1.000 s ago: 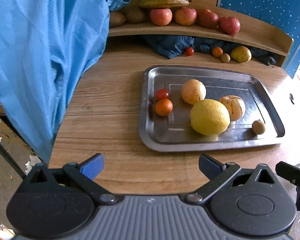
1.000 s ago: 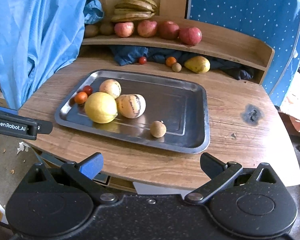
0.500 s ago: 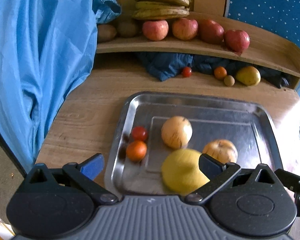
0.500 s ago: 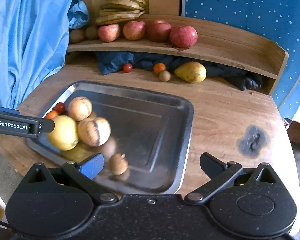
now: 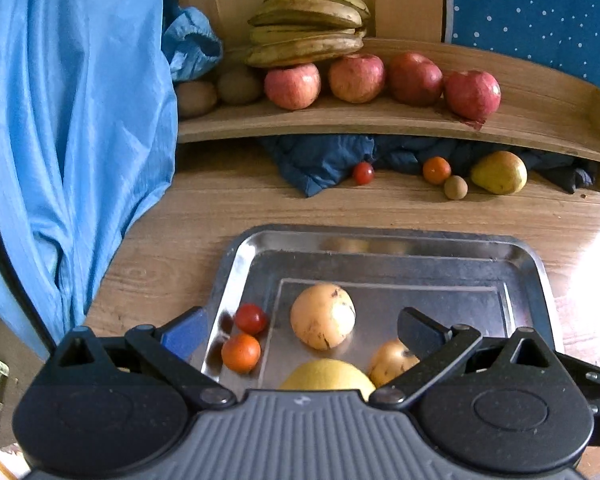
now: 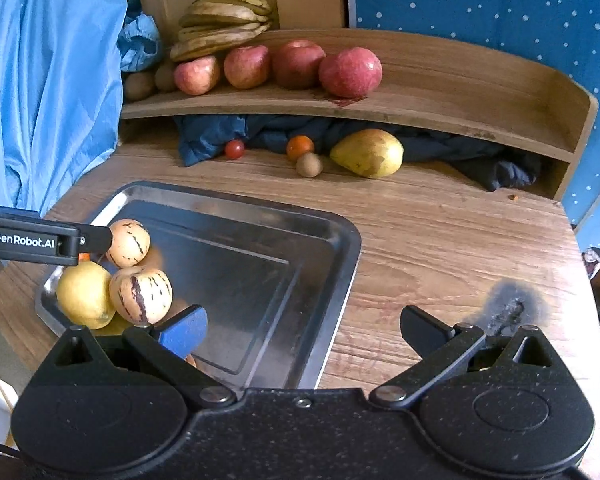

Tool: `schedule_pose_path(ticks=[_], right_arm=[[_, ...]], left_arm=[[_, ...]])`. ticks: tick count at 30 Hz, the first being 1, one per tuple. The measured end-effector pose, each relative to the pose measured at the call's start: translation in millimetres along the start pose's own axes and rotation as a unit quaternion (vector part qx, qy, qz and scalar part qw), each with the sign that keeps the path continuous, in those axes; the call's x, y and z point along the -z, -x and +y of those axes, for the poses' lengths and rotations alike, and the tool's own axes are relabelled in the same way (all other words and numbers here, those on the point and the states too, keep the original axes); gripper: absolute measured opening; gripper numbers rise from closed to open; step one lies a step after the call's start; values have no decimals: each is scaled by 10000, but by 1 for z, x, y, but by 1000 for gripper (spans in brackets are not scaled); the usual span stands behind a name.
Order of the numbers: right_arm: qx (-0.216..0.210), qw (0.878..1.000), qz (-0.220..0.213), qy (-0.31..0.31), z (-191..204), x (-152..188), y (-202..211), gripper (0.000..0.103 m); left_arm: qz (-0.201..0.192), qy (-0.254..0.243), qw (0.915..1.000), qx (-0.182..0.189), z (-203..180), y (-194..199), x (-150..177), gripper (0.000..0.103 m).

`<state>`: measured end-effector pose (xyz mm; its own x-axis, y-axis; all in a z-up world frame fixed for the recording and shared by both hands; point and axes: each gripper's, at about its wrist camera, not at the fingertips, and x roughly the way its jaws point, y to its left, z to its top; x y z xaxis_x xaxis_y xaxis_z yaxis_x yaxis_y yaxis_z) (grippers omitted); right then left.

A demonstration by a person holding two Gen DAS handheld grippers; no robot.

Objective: Organize fruits

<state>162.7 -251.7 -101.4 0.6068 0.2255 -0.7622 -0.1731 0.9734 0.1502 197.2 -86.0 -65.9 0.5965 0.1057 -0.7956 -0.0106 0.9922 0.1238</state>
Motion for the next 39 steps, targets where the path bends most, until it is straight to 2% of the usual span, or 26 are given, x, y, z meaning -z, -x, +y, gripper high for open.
schedule_pose_path(ticks=[7,14,23,27,31,39], right_arm=[[8,9996,-53,-285,-9,-10,-12,102],[377,9966,-347,-644,-24,-36,-22,102],[722,9933,-129,-890,-23,-40,-38,102],[875,9927,10,-835,-18,-42,-46,102],[969,9924,-43,-756,-15,-57,-55,102],[714,9964,-84,-452,-3,-81,-84,102]], left_arm=[[-14,-340,9994,55,-10,-17,-25,103],[-168,-687,9967,387,-21,-38,-60,103],[47,-866,9936,725,-22,-78,-86,103],[138,-973,9907,942,-22,-95,-97,103],[182,-1071,9873,1158,-23,-109,-109,103],[443,-1128,9762,1801,-24,-135,-121,103]])
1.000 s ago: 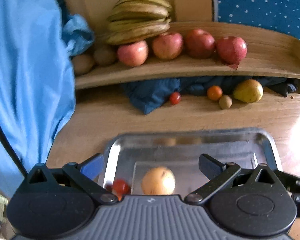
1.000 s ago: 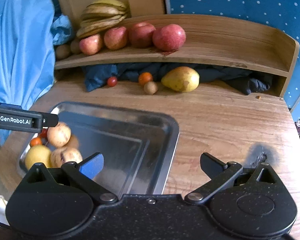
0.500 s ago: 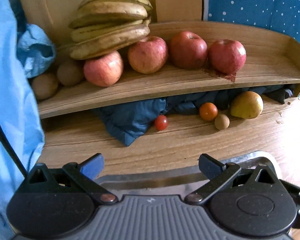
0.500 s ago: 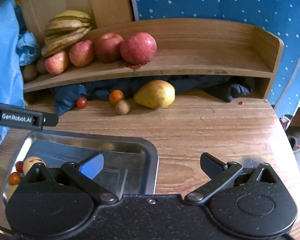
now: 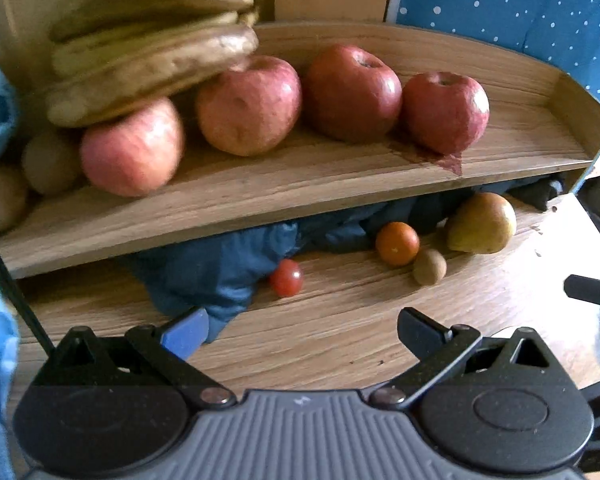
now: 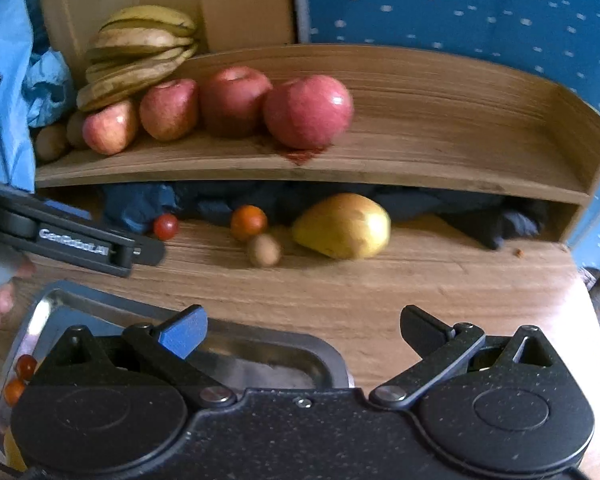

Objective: Organize fruits

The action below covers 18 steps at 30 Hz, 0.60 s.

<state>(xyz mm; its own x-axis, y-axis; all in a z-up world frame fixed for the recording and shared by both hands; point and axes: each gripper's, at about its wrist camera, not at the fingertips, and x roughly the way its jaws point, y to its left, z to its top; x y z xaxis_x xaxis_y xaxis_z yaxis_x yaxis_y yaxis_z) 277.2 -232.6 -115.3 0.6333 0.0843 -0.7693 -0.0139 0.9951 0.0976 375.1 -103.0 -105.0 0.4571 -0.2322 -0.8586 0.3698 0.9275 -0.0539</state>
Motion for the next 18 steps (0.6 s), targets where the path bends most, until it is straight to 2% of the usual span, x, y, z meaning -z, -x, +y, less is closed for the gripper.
schedule_pose_path(ticks=[6,11,18], right_arm=[[-17,9997,21,255,9,-3,-15,101],[-26,9997,96,226,9,-5,-26,94],[-85,9997,106,196,11,-8,-37,78]], left_arm=[[112,82,9996,241,5,-14,-7,103],[108,97,9990,411,3,-25,-13,102],[71,185,9987,478,4,-33,-14,89]])
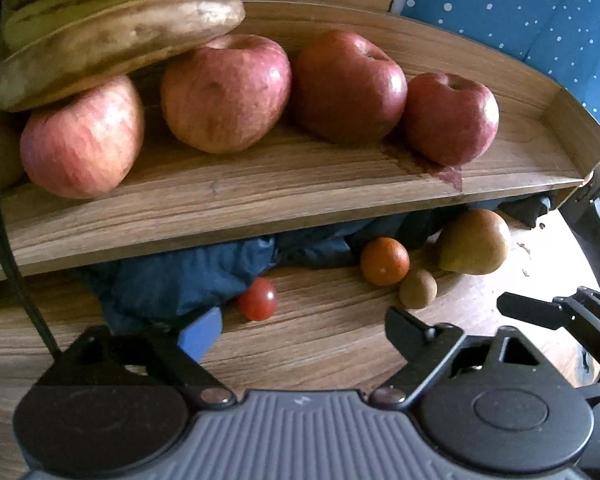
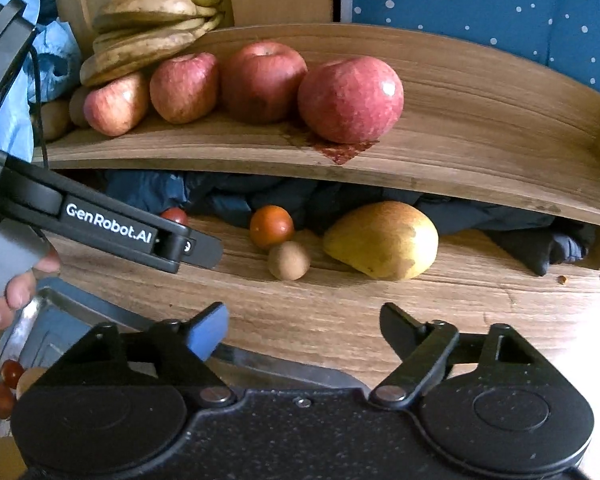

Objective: Organize fruits

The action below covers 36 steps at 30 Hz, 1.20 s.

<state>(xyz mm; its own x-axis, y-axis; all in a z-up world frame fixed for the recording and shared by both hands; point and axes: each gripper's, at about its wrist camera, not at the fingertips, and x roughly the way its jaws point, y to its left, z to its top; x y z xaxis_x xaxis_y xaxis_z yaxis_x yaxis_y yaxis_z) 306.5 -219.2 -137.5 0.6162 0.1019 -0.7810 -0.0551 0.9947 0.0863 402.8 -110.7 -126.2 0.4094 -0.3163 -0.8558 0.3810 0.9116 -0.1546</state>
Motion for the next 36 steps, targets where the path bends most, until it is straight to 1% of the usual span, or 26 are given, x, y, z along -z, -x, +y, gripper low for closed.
schedule_pose_path(ticks=[4,7,10,12,14,16,19,24,26,28,29,34,36], right_arm=[[-35,10000,-29,18,1,-4,-6,66],[-57,10000,-45,18,1,-6,-10,60],[-80,10000,-41,27,2,-8,-13,54],[-84,10000,-33,36,2,-10,-16,52],[-91,9999,-28,51,3,-12,-19,50],[-97,9999,-23,48,3,-12,-21,47],[-117,9999,-14,32,2,-14,-24,44],[-151,9999,-30,29,3,-18,-28,43],[-174,9998,-41,35,4,-19,-28,41],[-185,9998,-49,40,4,-19,-29,41],[-188,9998,-48,37,4,-20,-30,41],[-186,9998,-49,9,4,-21,-31,37],[-193,9998,-41,-14,3,-21,-31,35]], left_arm=[[-72,58,10000,-29,3,-1,0,83],[-99,102,9999,-71,4,-2,0,78],[-142,126,9998,-91,3,-3,-1,70],[-156,136,9997,-119,4,-3,-3,63],[-144,156,9997,-143,6,-3,-4,59],[-126,181,9996,-148,7,-5,-4,58],[-29,205,9996,-202,10,-7,-2,56],[-57,270,9994,-221,13,-7,-1,54],[-69,284,9993,-236,13,-8,-1,53],[-85,297,9992,-265,13,-9,-1,50],[-87,304,9991,-277,13,-10,-2,46],[-117,276,9988,-397,13,-9,-5,41],[-124,277,9987,-415,13,-9,-5,37]])
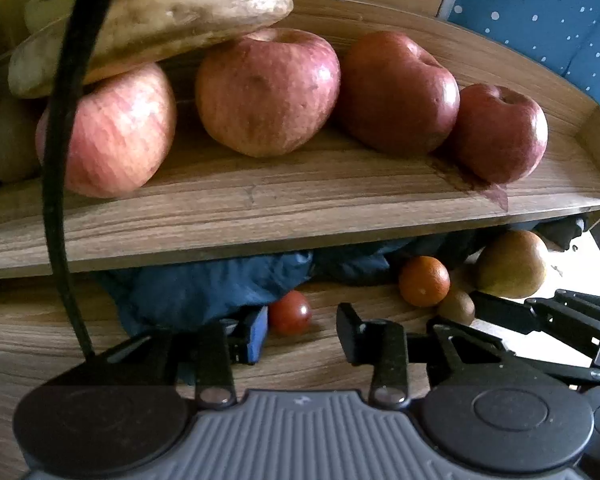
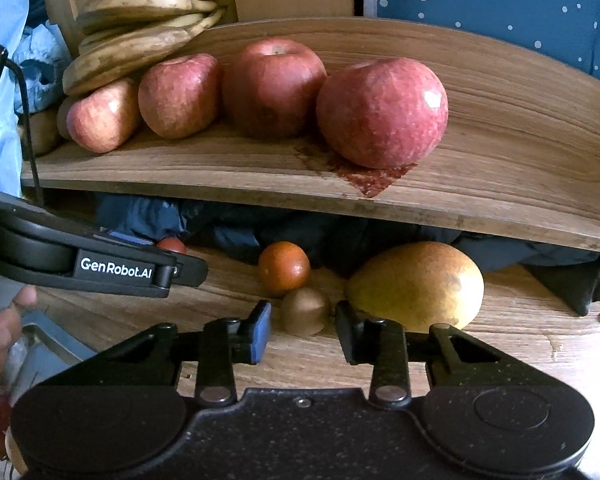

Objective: Organize fruits

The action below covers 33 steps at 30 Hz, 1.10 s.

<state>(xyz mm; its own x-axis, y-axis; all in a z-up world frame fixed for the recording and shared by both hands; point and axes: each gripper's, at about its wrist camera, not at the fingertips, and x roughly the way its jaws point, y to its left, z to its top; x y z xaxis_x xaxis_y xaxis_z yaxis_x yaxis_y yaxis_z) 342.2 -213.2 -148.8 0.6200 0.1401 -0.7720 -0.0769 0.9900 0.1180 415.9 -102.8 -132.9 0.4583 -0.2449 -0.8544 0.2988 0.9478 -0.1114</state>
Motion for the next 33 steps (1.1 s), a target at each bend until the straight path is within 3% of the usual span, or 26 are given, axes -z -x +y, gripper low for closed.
schedule_pose_path(ticks=[6,22,33], right_arm=[[-19,10000,-3,-74,-5,1,2,31],[-70,9997,-108,-219,-9,6,15,30],[-121,9994,-262,-209,-14,29,55,30]], left_arm=[[-12,8,10000,27,3,2,-1,25],[98,-66,9996,262,-9,25,28,24],[-67,-28,9997,219,-33,57,50,24]])
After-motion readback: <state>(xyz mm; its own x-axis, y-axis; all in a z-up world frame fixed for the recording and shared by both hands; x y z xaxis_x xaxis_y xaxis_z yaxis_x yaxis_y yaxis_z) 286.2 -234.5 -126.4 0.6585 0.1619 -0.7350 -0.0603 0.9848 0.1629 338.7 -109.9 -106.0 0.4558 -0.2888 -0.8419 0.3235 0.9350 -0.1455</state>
